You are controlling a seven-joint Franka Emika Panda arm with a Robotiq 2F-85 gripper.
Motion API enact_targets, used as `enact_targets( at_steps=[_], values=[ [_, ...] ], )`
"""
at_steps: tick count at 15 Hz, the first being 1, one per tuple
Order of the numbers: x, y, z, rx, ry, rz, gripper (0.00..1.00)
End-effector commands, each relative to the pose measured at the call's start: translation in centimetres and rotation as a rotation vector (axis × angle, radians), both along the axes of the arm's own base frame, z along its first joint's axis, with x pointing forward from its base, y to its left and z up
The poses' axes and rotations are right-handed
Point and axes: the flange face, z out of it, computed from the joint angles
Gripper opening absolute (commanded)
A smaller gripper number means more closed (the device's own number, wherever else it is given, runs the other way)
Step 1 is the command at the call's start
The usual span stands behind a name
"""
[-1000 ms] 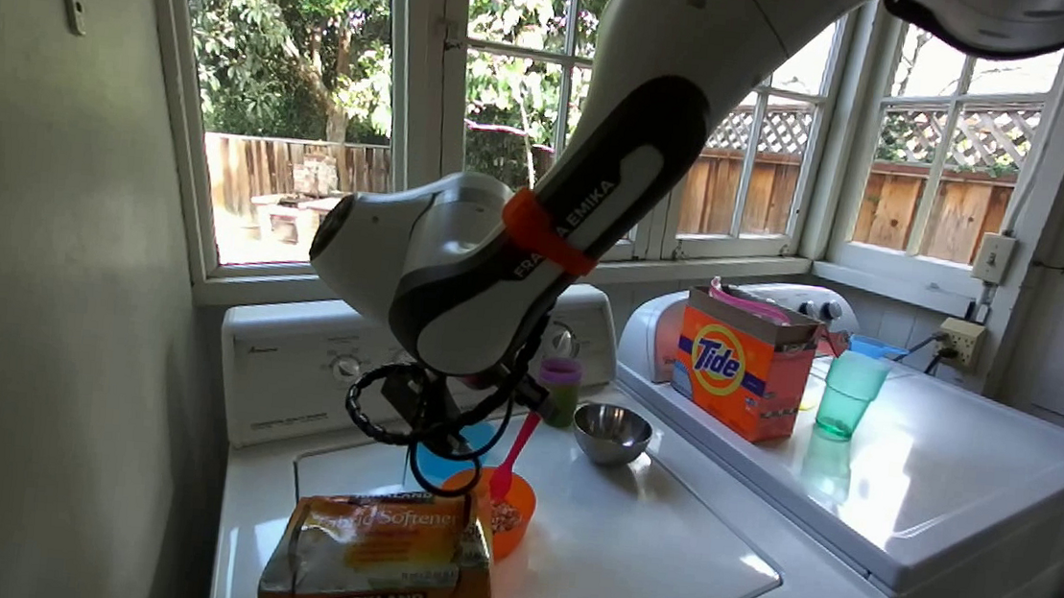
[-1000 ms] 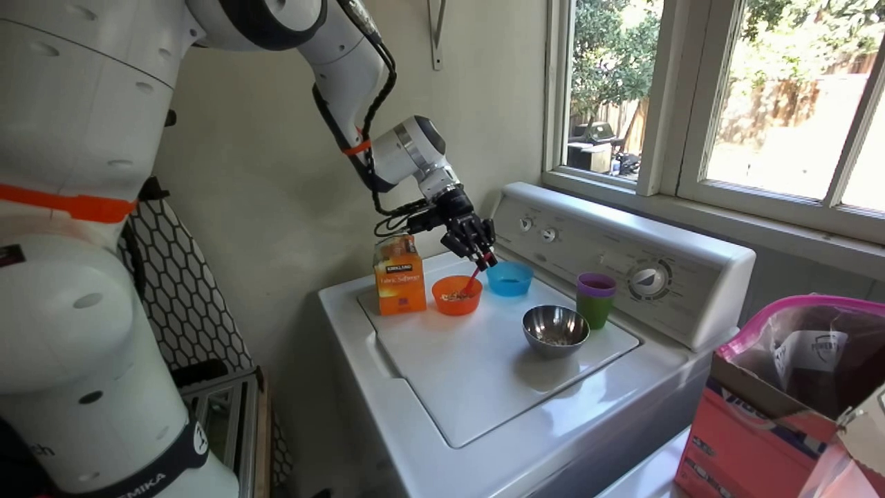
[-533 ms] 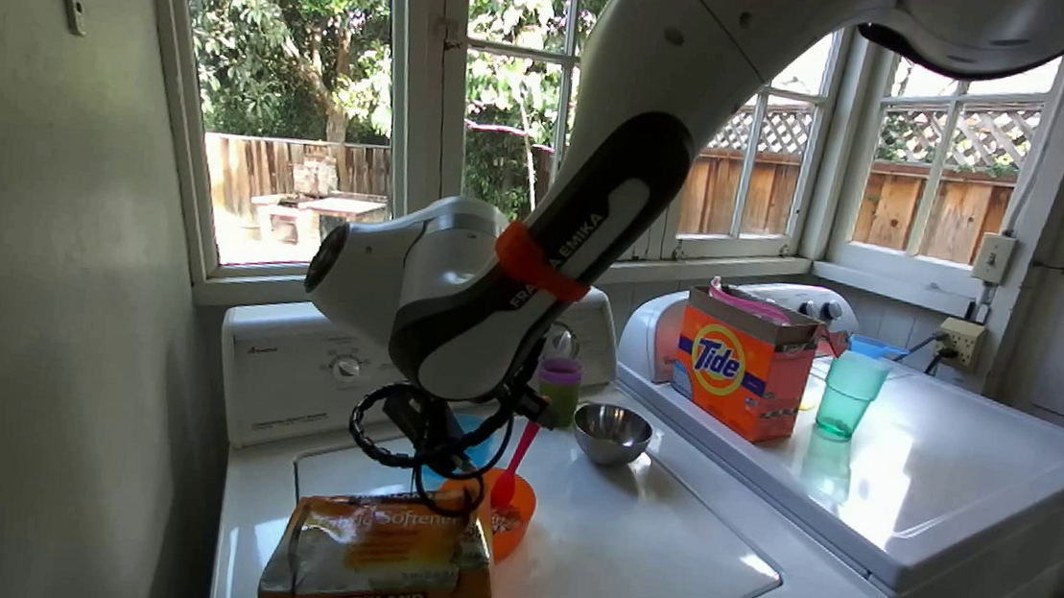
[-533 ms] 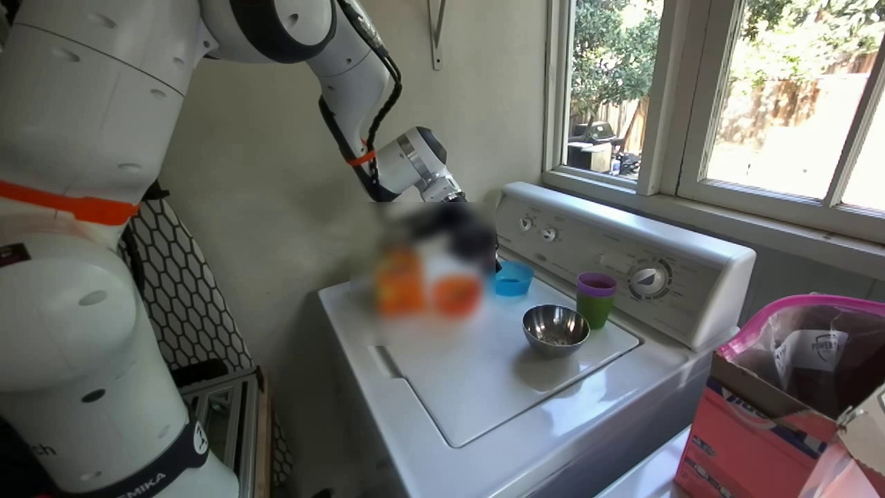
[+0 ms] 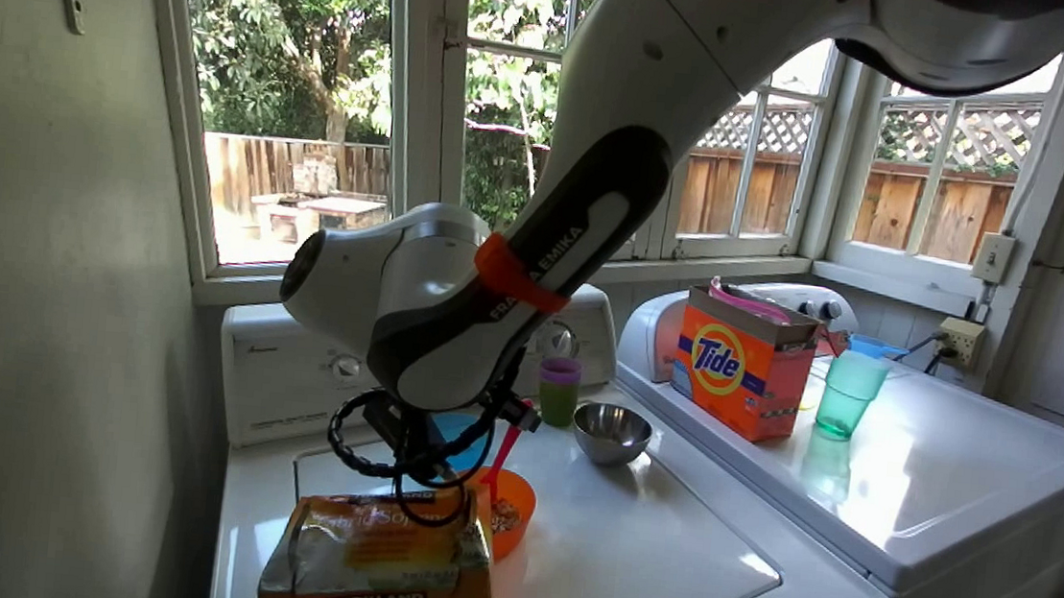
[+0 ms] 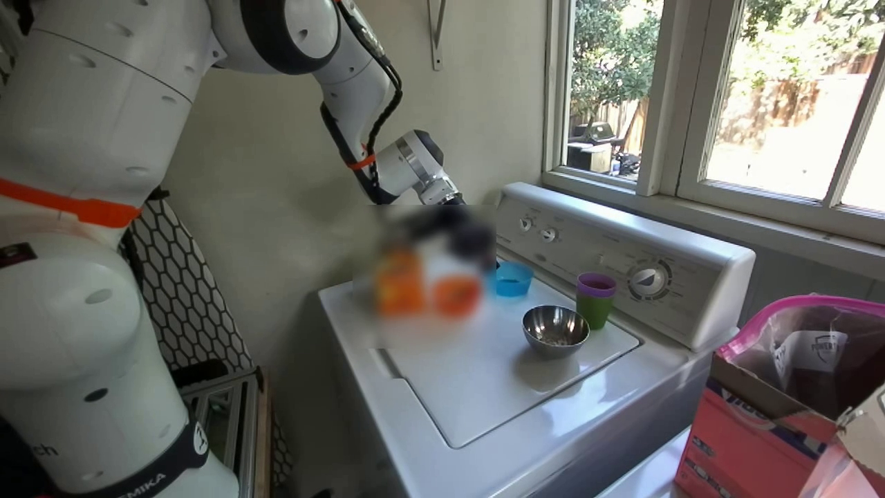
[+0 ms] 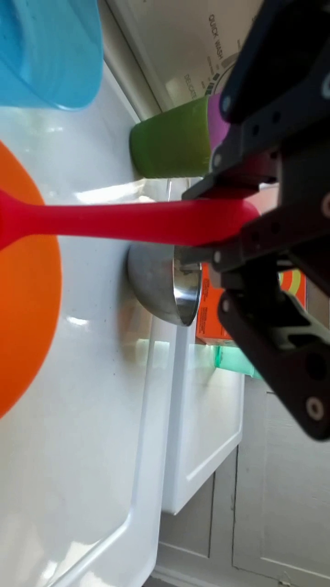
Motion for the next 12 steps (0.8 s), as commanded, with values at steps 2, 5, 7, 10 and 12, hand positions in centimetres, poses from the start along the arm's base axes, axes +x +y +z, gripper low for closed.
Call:
enact_targets(
  at_steps=[2,5,7,10,12],
  values=[
    [0.2,1.29,-0.6,0.049,0.021,0.034,0.06],
    [0.2,1.4,-0.71,0.077,0.069,0.052,0.06],
    [0.23,1.26,-0.85,0.086,0.105,0.06,0.06],
    [0.19,0.86,-1.03,0.096,0.168,0.065,0.06],
    [0.2,0.44,-1.22,0.111,0.212,0.061,0.06]
  ],
)
